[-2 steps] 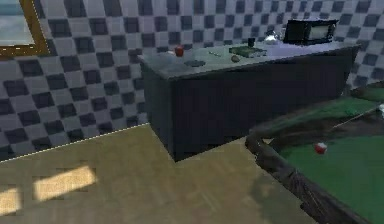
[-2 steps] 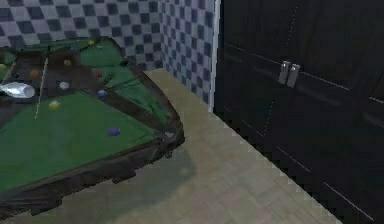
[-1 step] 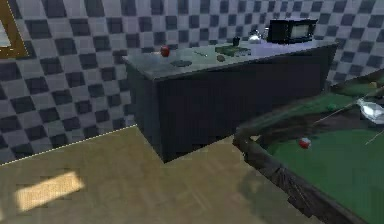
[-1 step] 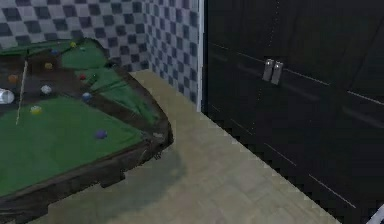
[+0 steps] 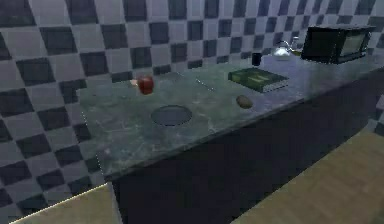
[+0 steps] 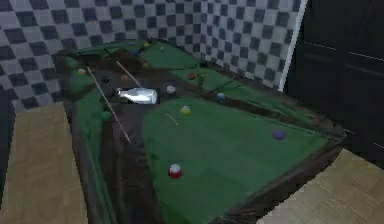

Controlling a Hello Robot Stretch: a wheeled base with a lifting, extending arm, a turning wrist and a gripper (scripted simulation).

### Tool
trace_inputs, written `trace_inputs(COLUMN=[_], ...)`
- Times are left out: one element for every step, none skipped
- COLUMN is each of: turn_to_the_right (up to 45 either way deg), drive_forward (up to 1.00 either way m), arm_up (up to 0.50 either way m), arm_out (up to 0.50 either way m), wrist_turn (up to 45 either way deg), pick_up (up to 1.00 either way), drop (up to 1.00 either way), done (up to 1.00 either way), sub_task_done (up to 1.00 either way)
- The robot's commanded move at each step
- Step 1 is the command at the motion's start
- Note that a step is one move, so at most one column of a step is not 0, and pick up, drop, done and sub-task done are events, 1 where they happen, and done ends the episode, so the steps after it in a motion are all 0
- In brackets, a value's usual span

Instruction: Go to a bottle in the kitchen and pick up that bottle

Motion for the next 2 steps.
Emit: trace_inputs(turn_to_the_right=[0.0,45.0], drive_forward=[0.4,0.0], arm_up=[0.0,0.0], arm_out=[0.0,0.0], wrist_turn=[0.0,0.0], pick_up=[0.0,0.0], drop=[0.0,0.0], done=[0.0,0.0], sub_task_done=[0.0,0.0])
